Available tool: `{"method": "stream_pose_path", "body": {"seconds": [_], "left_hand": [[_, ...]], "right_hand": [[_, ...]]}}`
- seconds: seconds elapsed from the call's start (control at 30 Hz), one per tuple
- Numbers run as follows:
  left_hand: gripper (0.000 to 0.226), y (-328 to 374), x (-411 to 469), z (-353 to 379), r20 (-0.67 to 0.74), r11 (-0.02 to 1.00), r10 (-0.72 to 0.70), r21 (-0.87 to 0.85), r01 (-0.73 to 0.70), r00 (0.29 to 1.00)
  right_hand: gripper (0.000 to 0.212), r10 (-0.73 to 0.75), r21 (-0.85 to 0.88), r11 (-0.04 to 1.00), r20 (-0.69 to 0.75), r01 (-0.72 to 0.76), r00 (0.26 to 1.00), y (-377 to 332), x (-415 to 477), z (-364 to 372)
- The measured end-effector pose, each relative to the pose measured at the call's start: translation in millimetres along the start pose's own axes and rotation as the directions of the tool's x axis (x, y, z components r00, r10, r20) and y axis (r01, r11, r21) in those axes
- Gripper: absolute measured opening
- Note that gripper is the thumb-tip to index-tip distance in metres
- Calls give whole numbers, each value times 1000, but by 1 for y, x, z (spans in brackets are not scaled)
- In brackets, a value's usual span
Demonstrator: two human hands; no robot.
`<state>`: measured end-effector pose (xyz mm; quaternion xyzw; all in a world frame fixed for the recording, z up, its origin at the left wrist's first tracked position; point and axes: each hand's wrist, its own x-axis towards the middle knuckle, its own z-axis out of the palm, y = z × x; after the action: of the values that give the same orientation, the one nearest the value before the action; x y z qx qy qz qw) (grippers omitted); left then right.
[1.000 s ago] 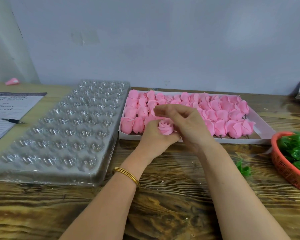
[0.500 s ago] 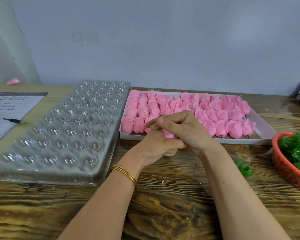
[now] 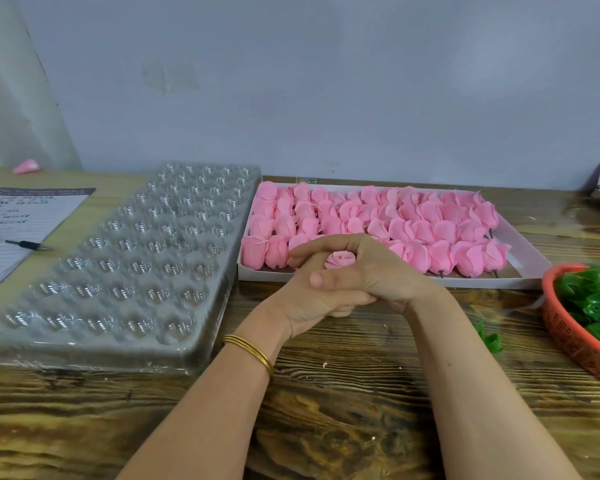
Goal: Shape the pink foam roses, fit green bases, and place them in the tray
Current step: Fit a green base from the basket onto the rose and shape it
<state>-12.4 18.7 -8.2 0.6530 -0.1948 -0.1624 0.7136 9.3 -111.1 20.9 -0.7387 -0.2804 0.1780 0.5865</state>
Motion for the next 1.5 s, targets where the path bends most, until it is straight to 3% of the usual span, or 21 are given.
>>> {"method": "stream_pose_path", "body": {"seconds": [0.07,0.17,0.27,0.37,0.53,0.7,0.87,1.07,1.17,1.2,1.3,1.33,1.4,1.5], "left_hand": [[30,-1,3,-1,-97,1000,20,-13,-21,995],[29,-3,8,-6,-191,994,69,-74,-84,979],[31,-4,10,-6,-280,994,107,46,-98,954],[30,-4,11,-3,-336,974,179,193,-119,925],[29,-3,16,-3,-376,845,329,526,-93,866],[27,-5,18,-6,-353,779,348,625,-59,868],[45,-7,16,-3,-407,783,392,619,-67,825],[39,-12,21,-7,-404,724,372,690,12,836],[20,-21,20,-13,-471,801,313,597,37,825],[39,-22,18,-12,-492,819,289,571,54,821],[27,-15,17,-12,-476,815,349,579,-11,807],[37,-11,18,-13,-481,810,370,586,-23,795],[40,-6,17,-13,-502,849,350,527,-42,791],[15,-3,15,-13,-575,928,310,357,-109,757]], "right_hand": [[40,-7,72,997,-81,13,997,1,2,2],[46,-18,354,926,-303,130,953,0,5,6],[35,-74,286,930,-470,231,879,-2,8,9],[18,-88,137,971,-548,193,832,-3,11,19],[12,-159,-82,987,-557,136,815,-3,14,32],[11,-170,-150,983,-554,103,815,-1,15,35],[12,-197,-221,971,-529,90,825,5,17,36],[21,-111,-200,980,-461,19,880,7,15,34],[33,-81,-209,978,-439,-14,895,6,15,33],[36,-67,-205,978,-439,-27,896,5,15,32],[42,-43,-180,983,-434,-40,900,3,14,31],[43,-38,-162,986,-434,-37,900,3,14,31],[49,-15,-102,994,-442,-34,897,4,13,28],[53,54,103,995,-449,-8,892,5,15,24]]}}
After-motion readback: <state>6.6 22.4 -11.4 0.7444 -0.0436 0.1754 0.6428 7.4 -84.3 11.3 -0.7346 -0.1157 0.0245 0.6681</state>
